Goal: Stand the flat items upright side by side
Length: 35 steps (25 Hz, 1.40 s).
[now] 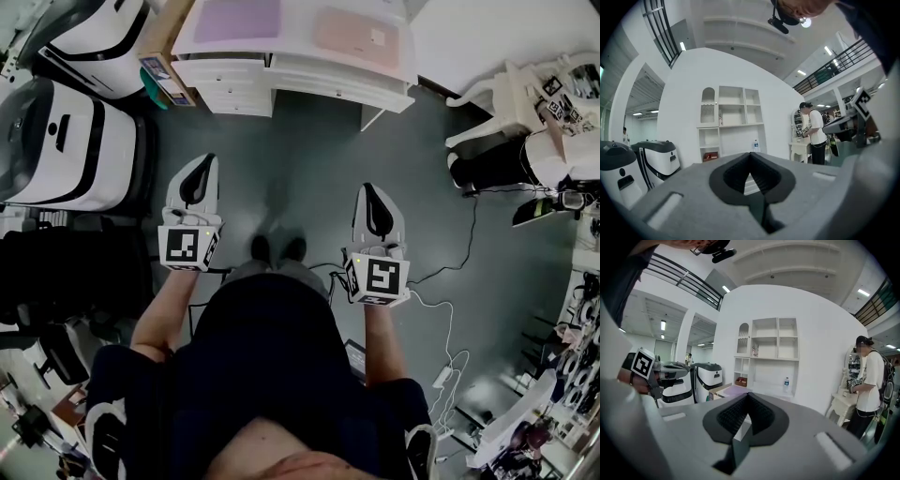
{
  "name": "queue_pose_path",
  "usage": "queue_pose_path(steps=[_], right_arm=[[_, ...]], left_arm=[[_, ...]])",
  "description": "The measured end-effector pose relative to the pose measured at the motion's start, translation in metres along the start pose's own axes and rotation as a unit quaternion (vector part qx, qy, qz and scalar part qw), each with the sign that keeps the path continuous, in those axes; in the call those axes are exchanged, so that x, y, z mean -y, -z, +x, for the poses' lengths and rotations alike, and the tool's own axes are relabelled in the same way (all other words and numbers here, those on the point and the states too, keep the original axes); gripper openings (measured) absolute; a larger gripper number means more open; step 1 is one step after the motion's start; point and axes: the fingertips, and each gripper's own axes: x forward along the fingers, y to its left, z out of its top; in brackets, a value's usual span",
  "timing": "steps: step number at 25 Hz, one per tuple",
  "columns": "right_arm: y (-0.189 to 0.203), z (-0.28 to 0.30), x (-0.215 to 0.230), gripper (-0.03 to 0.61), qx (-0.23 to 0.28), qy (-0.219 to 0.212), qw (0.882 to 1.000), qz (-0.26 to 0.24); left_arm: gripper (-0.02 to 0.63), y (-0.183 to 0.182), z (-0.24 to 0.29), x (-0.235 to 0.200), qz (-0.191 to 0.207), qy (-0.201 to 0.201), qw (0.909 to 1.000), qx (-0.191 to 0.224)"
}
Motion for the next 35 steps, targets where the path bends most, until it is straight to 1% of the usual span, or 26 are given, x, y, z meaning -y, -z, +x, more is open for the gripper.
queue_pose_path(steps=[4, 9, 11, 13, 14, 17, 18, 19, 21, 28, 31, 32, 35], right_arm=[[0.000, 0.000, 0.004, -0.002, 0.003, 0.003, 1.000, 0.008], [0.001, 0.001, 0.009, 0.008, 0.003, 0.012, 1.000, 0.000], [-0.001, 0.002, 0.011, 0.026, 0.005, 0.009, 1.000, -0.002], [-0.002, 0.003, 0.011, 0.074, 0.007, 0.003, 1.000, -0.004], [-0.003, 0.003, 0.012, 0.100, 0.008, 0.001, 1.000, -0.006], [-0.005, 0.003, 0.015, 0.124, 0.013, -0.006, 1.000, -0.009], [-0.005, 0.003, 0.016, 0.133, 0.013, -0.010, 1.000, -0.010], [-0.006, 0.003, 0.017, 0.162, 0.013, -0.013, 1.000, -0.011], [-0.007, 0.003, 0.019, 0.181, 0.013, -0.020, 1.000, -0.010], [-0.007, 0.008, 0.034, 0.263, 0.015, -0.038, 0.999, -0.015], [-0.011, 0.010, 0.040, 0.314, 0.021, -0.050, 0.998, -0.018], [-0.013, 0.010, 0.043, 0.345, 0.025, -0.055, 0.998, -0.017], [-0.014, 0.013, 0.051, 0.379, 0.030, -0.066, 0.997, -0.011]], left_arm=[[0.005, 0.000, 0.003, 0.002, 0.004, 0.003, 1.0000, -0.002], [0.006, 0.001, 0.006, 0.006, 0.008, 0.011, 0.9999, -0.006], [0.043, 0.001, 0.009, 0.008, 0.002, 0.017, 0.9998, -0.007], [0.095, 0.000, 0.010, 0.010, -0.002, 0.021, 0.9998, -0.006], [0.109, -0.001, 0.011, 0.011, -0.002, 0.023, 0.9997, -0.006], [0.158, -0.004, 0.014, 0.015, -0.004, 0.029, 0.9996, -0.003], [0.166, -0.005, 0.015, 0.016, -0.005, 0.031, 0.9995, -0.003], [0.181, -0.006, 0.016, 0.018, -0.006, 0.033, 0.9994, -0.003], [0.190, -0.007, 0.018, 0.020, -0.006, 0.035, 0.9994, -0.004], [0.258, -0.010, 0.033, 0.034, -0.003, 0.039, 0.9992, -0.007], [0.295, -0.013, 0.040, 0.041, -0.003, 0.043, 0.9991, -0.006], [0.313, -0.015, 0.043, 0.045, -0.003, 0.045, 0.9990, -0.006], [0.350, -0.019, 0.052, 0.054, -0.001, 0.049, 0.9988, -0.004]])
